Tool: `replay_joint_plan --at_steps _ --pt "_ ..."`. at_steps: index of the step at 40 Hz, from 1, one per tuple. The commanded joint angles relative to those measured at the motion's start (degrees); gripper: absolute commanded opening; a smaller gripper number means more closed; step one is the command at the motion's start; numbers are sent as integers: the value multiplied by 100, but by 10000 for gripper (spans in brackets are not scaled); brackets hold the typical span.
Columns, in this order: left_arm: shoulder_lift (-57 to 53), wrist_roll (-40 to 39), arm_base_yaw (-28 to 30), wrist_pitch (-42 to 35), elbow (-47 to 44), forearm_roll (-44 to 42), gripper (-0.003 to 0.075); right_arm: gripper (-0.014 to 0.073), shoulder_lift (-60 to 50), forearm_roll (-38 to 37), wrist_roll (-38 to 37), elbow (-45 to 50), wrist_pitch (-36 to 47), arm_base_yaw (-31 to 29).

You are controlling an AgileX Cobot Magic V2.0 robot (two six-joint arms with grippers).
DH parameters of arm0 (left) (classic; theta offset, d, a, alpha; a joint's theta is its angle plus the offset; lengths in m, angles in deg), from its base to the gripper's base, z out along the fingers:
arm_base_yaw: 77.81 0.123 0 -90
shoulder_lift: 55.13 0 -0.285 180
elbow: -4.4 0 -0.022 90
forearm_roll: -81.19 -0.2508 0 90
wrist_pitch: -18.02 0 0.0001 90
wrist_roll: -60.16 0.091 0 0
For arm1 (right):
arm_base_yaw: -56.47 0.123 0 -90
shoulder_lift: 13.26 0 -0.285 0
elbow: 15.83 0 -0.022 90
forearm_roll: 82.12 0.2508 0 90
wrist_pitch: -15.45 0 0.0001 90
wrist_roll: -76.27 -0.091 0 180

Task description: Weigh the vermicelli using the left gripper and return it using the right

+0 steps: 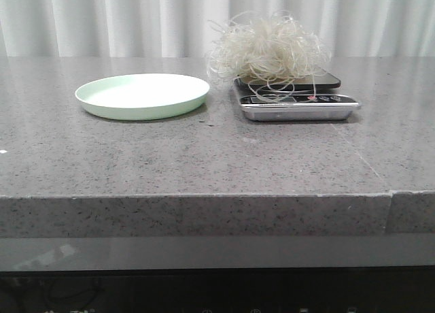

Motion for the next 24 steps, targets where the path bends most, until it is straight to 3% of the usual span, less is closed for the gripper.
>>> replay_joint_plan --at_steps 1,11,24 --pt "-760 -56 -22 -55 -22 -38 451 562 34 -42 9 -154 333 -9" --pt "-2213 -56 -150 7 -1418 -115 451 562 34 -42 9 -154 333 -9" --pt "-4428 -80 -215 -618 -3965 -130 450 562 34 -42 9 -154 339 -9"
